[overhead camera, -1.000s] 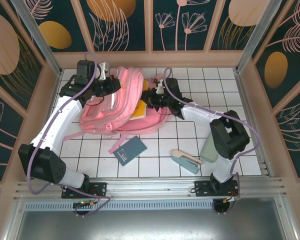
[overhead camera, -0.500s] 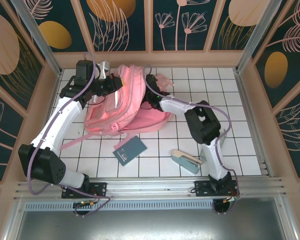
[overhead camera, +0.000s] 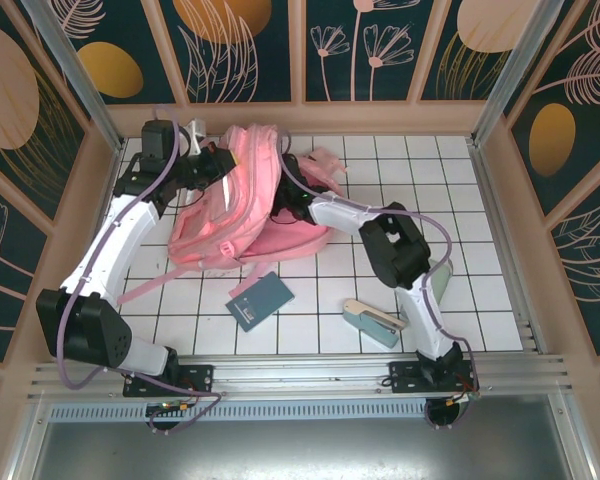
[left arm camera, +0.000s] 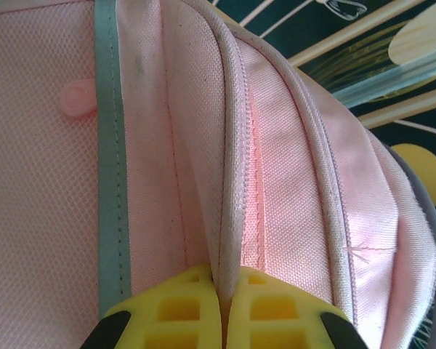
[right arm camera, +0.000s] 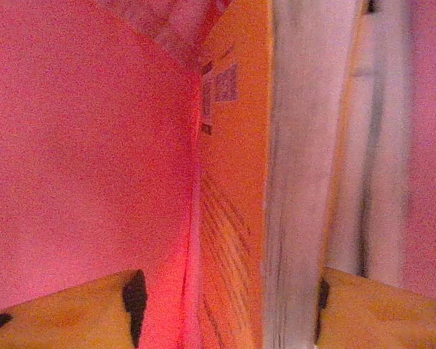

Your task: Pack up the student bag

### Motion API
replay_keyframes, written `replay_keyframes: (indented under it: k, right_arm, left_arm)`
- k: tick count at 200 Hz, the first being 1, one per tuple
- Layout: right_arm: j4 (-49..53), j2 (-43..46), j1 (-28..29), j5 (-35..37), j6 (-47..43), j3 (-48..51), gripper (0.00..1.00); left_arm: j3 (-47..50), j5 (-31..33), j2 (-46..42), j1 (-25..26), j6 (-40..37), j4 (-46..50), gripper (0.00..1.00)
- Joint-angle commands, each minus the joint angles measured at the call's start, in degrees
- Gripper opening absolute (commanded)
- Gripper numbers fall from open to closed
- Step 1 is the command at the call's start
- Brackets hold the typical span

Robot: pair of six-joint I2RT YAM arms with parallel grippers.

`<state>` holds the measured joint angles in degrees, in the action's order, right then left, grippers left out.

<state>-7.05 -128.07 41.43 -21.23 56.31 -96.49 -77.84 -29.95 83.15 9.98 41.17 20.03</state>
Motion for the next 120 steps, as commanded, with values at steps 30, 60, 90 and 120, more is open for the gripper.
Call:
replay_keyframes:
  k: [30,60,90,120]
  right_arm:
    - [-5.4,15.04,-3.04,-3.59,-10.87,9.12,0.73]
    - [-2.92,23.11,-5.26,-1.82,-14.64,16.03,0.71]
    - [1.85,30.35,-8.42,2.63,-17.04,21.91,0.68]
    - [10.24,32.45,-12.22,11.91,-20.52,23.17,0.64]
  left_arm:
    - [2.42,3.69,-2.17,-3.8,3.58,-12.14,0.0]
    - [5.35,7.53,-2.9,-5.61,3.86,-13.35,0.0]
    - [12.46,9.05,-4.69,-9.35,7.98,-18.16,0.0]
    - [15.55,11.21,-5.69,-10.42,9.98,-20.93,0.0]
